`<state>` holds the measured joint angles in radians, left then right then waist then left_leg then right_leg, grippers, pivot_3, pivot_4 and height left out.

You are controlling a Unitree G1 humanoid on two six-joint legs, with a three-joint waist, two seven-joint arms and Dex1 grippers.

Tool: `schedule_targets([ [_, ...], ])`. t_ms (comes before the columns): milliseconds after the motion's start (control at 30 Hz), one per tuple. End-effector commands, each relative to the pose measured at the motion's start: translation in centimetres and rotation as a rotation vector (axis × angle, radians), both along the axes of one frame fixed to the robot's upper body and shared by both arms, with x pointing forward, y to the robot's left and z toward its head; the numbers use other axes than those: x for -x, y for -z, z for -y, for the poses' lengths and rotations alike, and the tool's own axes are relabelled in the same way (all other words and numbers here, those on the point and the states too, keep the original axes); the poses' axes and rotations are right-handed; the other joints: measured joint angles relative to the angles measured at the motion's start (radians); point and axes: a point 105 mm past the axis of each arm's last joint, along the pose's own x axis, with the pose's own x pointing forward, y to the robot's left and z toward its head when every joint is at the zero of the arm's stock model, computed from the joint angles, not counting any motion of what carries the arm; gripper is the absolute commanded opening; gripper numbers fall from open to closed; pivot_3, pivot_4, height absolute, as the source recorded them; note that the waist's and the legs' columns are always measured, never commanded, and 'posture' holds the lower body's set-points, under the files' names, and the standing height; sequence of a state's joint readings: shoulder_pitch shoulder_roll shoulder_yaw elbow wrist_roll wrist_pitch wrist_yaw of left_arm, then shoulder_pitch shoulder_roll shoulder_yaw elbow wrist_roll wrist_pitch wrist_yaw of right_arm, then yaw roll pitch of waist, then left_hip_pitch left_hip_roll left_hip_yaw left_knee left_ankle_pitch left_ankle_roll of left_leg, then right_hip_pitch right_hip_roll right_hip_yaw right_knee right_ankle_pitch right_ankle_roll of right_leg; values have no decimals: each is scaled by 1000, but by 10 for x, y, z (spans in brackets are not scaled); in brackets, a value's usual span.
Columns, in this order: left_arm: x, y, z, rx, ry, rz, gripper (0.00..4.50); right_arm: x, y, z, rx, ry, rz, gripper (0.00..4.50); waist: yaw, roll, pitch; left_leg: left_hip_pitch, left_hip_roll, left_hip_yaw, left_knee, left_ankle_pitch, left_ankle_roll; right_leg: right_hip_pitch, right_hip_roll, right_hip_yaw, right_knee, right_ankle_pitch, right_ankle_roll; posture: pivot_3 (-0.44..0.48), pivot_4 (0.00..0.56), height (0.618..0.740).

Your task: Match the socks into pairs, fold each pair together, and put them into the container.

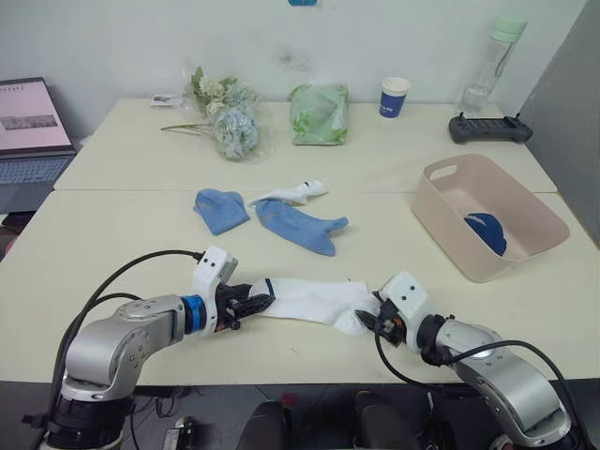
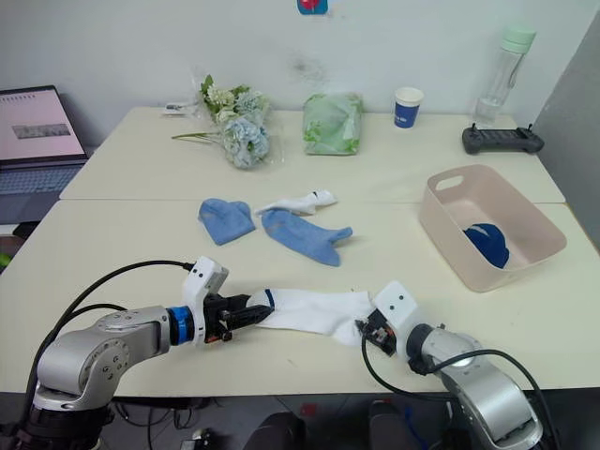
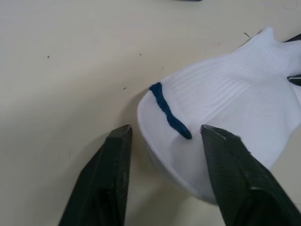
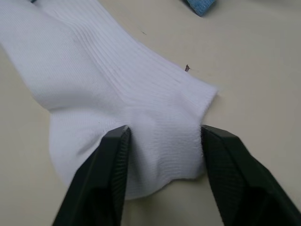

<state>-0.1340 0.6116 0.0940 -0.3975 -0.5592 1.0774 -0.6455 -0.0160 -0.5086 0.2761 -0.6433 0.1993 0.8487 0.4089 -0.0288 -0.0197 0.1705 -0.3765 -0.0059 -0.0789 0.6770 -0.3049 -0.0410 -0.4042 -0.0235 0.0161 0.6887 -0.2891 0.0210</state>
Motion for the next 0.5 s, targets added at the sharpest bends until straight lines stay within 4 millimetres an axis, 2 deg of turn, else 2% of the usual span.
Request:
schedule_targets([
  [33, 3, 5, 10, 6, 37, -6, 1074, 1, -2, -1, 11, -14, 19, 1032, 0, 0, -1, 0, 0, 0, 0, 0, 0, 0, 0, 0, 0, 0, 0, 0, 150, 740],
  [133, 1, 1, 3, -20, 26, 38, 132, 1, -8, -1, -28, -33, -4, 6, 0, 0, -1, 0, 0, 0, 0, 0, 0, 0, 0, 0, 0, 0, 0, 0, 150, 740],
  [200, 2, -5, -2, -13, 30, 59, 36, 4, -12, -3, -55, -70, -27, 0, -1, 0, -1, 0, 0, 0, 0, 0, 0, 0, 0, 0, 0, 0, 0, 0, 150, 740],
  [300, 17, -9, -5, -6, 80, 45, 36, 14, -16, -8, -86, -148, -91, 0, -3, 0, -1, 0, 1, 0, -1, 0, 0, 0, 0, 0, 0, 0, 0, 0, 150, 740],
  [500, 36, -3, -17, -66, 76, 22, 36, 23, -15, -7, -69, -235, -157, 0, 0, 0, -1, 0, 1, 0, -1, 0, 0, 0, 0, 0, -1, 0, 0, 0, 150, 740],
])
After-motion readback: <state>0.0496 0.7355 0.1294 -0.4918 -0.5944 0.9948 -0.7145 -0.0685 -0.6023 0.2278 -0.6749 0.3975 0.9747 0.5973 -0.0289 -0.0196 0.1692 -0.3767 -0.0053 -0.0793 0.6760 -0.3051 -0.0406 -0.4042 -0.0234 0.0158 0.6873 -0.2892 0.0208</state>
